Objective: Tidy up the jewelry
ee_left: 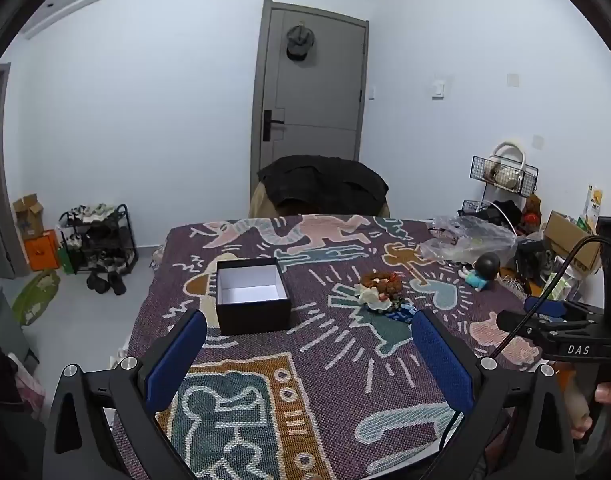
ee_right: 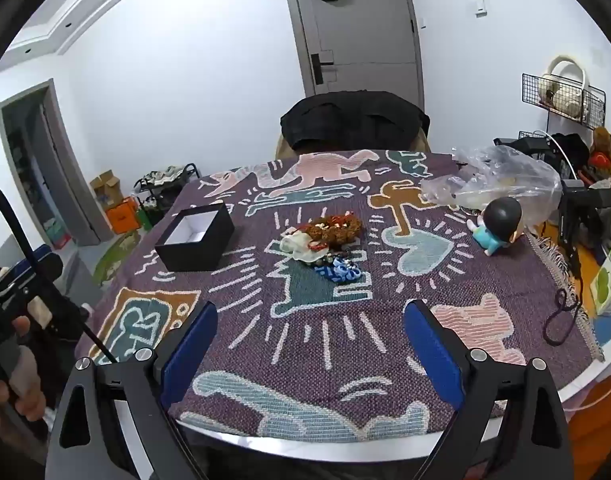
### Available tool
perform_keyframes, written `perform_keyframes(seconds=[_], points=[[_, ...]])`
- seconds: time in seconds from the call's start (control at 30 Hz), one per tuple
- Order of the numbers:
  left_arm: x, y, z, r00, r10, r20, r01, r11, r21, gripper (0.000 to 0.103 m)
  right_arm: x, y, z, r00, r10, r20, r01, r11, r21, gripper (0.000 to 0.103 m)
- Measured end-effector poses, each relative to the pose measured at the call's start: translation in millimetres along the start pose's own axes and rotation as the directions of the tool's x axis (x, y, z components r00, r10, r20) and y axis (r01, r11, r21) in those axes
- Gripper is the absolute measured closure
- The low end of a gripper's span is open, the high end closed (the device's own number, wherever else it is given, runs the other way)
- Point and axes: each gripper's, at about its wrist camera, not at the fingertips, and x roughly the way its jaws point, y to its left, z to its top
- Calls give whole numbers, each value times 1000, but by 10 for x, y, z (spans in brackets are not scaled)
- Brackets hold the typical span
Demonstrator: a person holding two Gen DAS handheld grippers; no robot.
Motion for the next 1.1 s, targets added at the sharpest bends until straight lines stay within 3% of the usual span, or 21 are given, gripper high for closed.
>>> perform_keyframes(seconds=[1.1], points=[[14, 20, 12, 1000, 0, -20, 0, 1000, 5, 0, 40, -35, -17, 1000, 4, 1, -4, 999, 32, 8]])
